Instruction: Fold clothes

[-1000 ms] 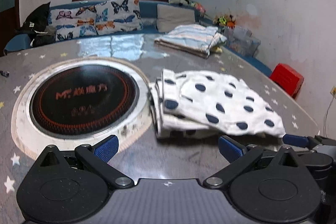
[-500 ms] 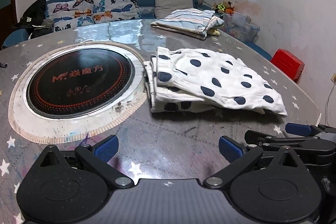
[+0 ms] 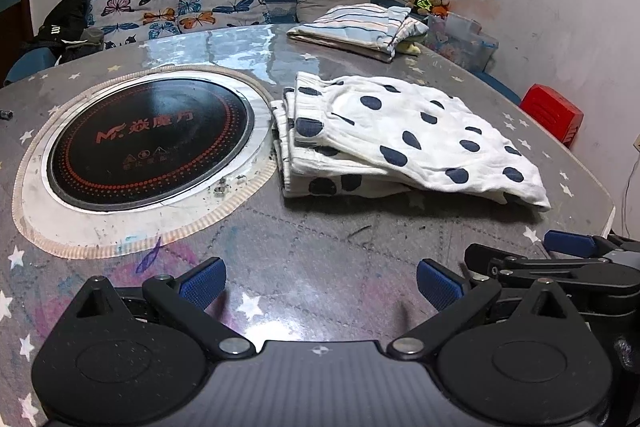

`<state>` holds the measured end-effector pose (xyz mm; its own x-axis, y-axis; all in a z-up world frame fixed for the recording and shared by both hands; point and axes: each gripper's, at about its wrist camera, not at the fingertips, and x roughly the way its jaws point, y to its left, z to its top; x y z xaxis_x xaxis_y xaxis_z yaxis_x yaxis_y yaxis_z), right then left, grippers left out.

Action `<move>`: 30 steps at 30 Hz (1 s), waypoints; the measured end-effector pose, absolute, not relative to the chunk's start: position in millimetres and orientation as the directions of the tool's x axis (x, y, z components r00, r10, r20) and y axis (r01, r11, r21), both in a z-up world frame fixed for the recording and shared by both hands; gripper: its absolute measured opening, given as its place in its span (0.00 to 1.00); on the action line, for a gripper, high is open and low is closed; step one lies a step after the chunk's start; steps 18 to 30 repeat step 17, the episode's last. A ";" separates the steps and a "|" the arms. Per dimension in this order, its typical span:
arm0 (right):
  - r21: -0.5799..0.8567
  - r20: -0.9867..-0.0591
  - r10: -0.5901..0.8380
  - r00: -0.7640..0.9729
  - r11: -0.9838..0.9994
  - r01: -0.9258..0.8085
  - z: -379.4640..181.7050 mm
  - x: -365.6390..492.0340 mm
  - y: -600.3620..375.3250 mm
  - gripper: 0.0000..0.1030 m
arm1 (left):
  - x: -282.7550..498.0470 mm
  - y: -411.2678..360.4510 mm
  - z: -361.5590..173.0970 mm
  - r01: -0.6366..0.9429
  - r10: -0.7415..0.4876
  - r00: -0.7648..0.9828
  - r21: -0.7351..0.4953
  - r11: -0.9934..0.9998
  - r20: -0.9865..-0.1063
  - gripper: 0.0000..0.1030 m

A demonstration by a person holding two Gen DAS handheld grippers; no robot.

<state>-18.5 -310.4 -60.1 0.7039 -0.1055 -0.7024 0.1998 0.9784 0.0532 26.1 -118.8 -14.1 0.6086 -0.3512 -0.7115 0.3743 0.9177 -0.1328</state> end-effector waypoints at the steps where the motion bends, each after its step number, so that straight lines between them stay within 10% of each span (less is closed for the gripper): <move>1: 0.053 -0.702 -0.106 0.704 0.978 0.200 -60.2 -18.6 -310.2 1.00 | 26.0 -119.2 -14.4 0.375 -0.352 0.608 -0.133 0.917 -0.712 1.00; 30: 0.053 -0.702 -0.103 0.705 0.979 0.197 -60.8 -20.0 -309.5 1.00 | 21.3 -126.6 -17.5 0.387 -0.344 0.602 -0.114 0.915 -0.720 1.00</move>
